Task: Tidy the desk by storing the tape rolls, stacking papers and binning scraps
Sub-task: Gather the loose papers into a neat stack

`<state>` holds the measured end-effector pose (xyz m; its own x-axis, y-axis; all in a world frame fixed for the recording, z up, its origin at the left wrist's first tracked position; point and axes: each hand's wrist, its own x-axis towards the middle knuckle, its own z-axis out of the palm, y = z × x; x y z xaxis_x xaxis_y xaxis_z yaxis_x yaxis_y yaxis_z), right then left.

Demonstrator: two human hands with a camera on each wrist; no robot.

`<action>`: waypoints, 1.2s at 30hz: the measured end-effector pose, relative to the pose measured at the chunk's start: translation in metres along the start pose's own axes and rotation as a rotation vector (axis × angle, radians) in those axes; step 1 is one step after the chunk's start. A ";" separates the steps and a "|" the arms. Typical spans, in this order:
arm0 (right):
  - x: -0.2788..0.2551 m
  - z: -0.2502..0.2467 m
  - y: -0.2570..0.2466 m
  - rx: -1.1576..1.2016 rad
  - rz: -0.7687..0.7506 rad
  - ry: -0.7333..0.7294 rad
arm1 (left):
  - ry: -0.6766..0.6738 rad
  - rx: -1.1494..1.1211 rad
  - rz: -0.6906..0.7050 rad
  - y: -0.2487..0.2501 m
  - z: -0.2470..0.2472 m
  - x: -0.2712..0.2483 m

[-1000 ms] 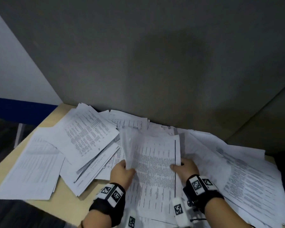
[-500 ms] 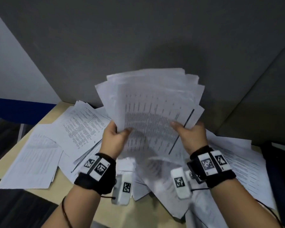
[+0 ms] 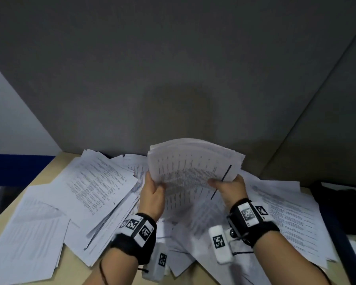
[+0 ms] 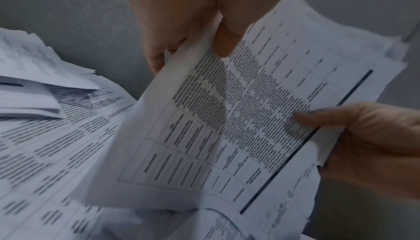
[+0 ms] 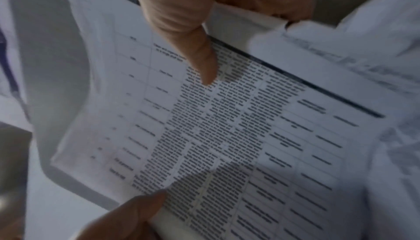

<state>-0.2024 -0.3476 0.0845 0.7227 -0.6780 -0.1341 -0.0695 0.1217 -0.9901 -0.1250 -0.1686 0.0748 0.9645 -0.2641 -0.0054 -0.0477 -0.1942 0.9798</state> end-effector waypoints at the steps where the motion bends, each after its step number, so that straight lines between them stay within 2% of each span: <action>1: 0.000 0.002 -0.002 -0.004 -0.009 0.010 | -0.018 -0.003 0.017 0.001 -0.001 0.001; 3: -0.001 0.003 -0.005 0.020 -0.043 0.020 | -0.024 -0.055 0.044 0.004 -0.003 0.005; 5: 0.001 0.002 -0.005 0.026 -0.055 -0.004 | 0.026 -0.102 0.074 0.003 -0.007 0.008; 9: -0.001 -0.002 0.016 -0.074 0.000 0.013 | 0.009 -0.093 0.007 -0.016 -0.009 0.005; 12: -0.004 -0.001 0.037 -0.131 0.088 0.018 | -0.078 0.062 -0.021 -0.023 -0.001 0.005; 14: -0.005 -0.004 0.046 -0.176 0.079 0.039 | -0.083 0.211 -0.013 -0.025 -0.001 0.010; 17: -0.004 -0.031 0.054 -0.256 0.096 0.227 | -0.006 0.310 -0.016 -0.025 -0.015 0.021; 20: -0.013 -0.080 0.073 -0.365 0.360 0.454 | 0.065 0.318 -0.037 -0.030 -0.035 0.034; 22: -0.023 -0.102 0.081 -0.384 0.564 0.510 | 0.084 0.305 -0.071 -0.037 -0.046 0.038; 25: -0.028 -0.111 0.087 -0.356 0.752 0.473 | 0.090 0.303 -0.098 -0.044 -0.056 0.038; 28: -0.019 -0.105 0.089 -0.467 0.877 0.383 | 0.075 0.325 -0.104 -0.051 -0.058 0.036; 32: -0.008 -0.094 0.087 -0.607 0.857 0.283 | 0.052 0.357 -0.123 -0.057 -0.058 0.034; 36: -0.008 -0.092 0.091 -0.586 0.700 0.392 | 0.056 0.363 -0.120 -0.060 -0.064 0.037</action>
<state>-0.2780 -0.3979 -0.0082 0.1183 -0.7946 -0.5955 -0.7991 0.2798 -0.5321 -0.0702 -0.1062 0.0285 0.9811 -0.1691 -0.0945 -0.0133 -0.5453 0.8382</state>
